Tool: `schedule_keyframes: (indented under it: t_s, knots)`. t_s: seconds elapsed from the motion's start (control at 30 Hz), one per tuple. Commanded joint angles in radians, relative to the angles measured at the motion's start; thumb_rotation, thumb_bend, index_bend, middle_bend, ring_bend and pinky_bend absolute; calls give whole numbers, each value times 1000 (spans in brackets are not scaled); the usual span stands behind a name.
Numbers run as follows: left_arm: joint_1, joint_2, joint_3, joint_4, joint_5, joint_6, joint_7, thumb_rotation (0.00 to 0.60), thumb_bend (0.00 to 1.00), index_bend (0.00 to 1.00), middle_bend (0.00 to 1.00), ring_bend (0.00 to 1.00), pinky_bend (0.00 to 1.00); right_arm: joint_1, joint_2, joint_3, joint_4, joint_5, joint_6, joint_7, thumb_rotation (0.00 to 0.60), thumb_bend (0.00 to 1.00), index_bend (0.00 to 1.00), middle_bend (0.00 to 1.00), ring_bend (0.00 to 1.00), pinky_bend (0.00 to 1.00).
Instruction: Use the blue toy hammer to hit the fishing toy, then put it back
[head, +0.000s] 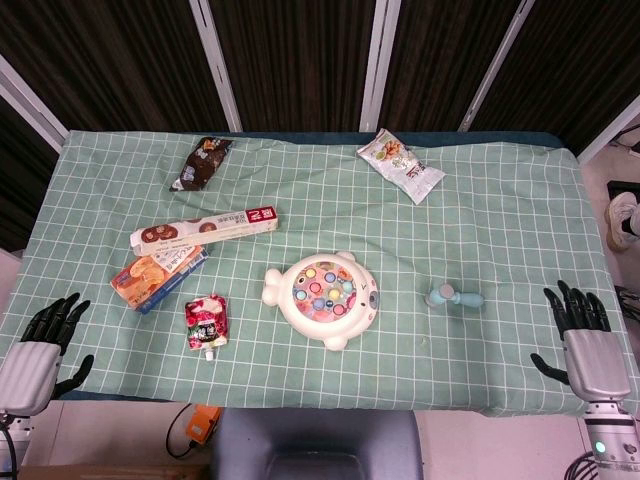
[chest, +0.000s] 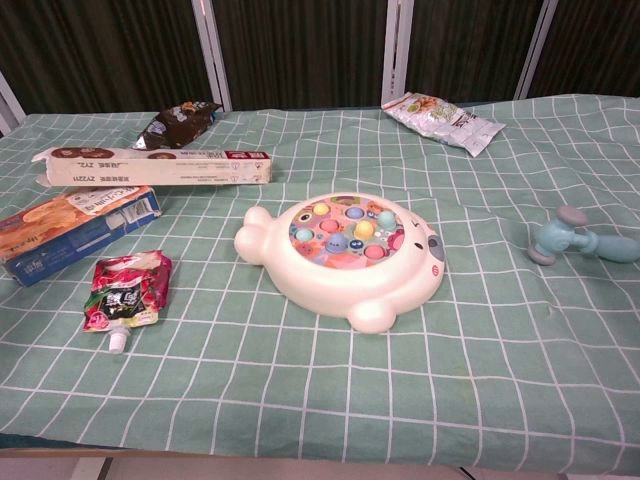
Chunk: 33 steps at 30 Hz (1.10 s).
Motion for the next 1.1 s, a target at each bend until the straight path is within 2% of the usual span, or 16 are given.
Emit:
schedule_keyframes:
  t_s: [0.03,0.17,0.27,0.43,0.53,0.7,0.77,0.93,1.1]
  knots:
    - [1,1,0,0,-3,0,0,600,377,0,0,0,143,2,-2,11,7,-3,-6,18,600,335,0,0,0,0]
    - [3,2,3,-4,-2,0,0,600,378,0,0,0,143,20,-16,27,40,-8,-40,70,600,336,0,0,0,0]
    - [4,3,3,-3,4,7,-4,600,378,0,0,0,143,51,-48,60,102,7,-84,137,600,336,35,20,7,72]
    - [2,5,0,2,-3,5,-25,600,378,0,0,0,144,126,-120,101,229,46,-232,306,600,335,255,189,158,268]
    - [-4,5,2,9,-4,-10,-25,600,378,0,0,0,146,191,-172,120,334,64,-346,371,600,336,323,233,215,335]
    - [-5,6,6,4,0,-12,-22,600,378,0,0,0,146,259,-248,147,460,82,-434,400,600,340,442,300,281,382]
    - [-5,6,9,4,3,-13,-18,600,379,0,0,0,146,280,-267,152,490,77,-452,408,600,370,498,321,301,396]
    - [-6,4,11,2,3,-18,-9,600,389,0,0,0,146,314,-285,149,513,53,-472,396,600,449,555,334,308,402]
    - [-1,6,12,0,6,-6,-10,600,391,0,0,0,146,346,-285,142,500,36,-512,416,600,467,606,348,311,402]
